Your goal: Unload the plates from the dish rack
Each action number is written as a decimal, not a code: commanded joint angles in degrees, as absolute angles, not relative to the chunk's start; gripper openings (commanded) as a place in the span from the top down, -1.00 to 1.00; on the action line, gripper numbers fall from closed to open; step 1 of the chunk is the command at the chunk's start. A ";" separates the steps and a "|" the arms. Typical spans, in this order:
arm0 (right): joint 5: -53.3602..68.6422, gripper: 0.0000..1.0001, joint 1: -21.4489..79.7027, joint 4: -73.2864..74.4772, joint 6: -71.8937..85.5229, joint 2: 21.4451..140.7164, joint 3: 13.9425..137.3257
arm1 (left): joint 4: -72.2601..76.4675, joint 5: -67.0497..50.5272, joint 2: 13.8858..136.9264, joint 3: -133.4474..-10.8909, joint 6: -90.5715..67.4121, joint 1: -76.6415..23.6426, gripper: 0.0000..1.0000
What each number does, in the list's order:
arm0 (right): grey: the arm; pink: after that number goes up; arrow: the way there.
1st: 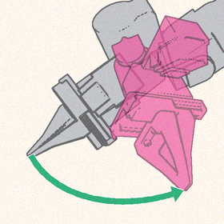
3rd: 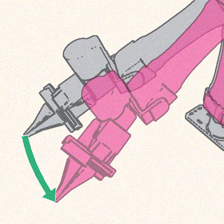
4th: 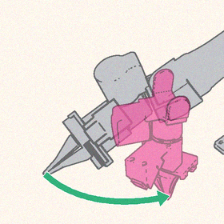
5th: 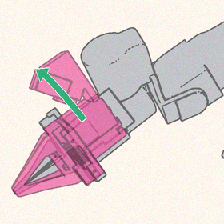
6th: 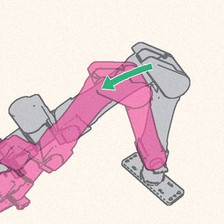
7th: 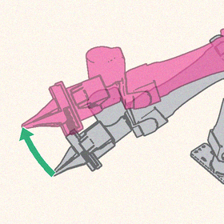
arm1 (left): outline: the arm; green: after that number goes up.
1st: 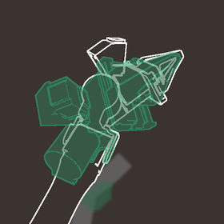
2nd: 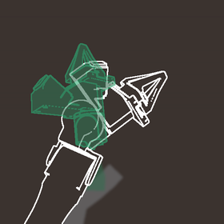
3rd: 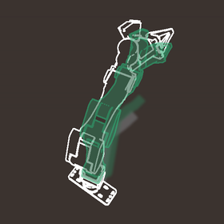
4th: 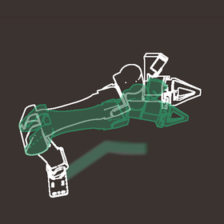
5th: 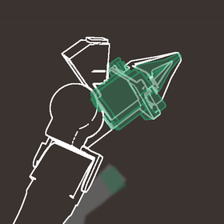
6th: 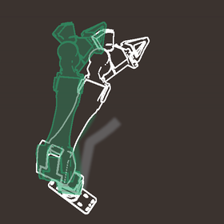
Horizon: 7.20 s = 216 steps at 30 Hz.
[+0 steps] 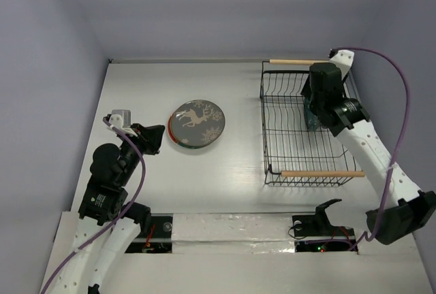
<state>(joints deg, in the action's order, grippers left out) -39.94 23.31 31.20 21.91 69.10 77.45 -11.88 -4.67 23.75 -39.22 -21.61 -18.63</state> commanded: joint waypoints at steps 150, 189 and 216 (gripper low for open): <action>-44.22 -0.49 11.70 44.30 16.61 77.33 79.27 | -9.40 -6.07 20.13 -39.46 -21.71 -21.70 0.37; -47.99 1.00 7.99 44.12 8.96 82.62 89.72 | -9.67 -5.19 20.39 -39.64 -21.62 -22.85 0.36; 5.62 1.00 39.20 2.21 38.65 91.73 86.66 | -10.28 -0.70 18.98 -39.73 -22.06 -22.85 0.36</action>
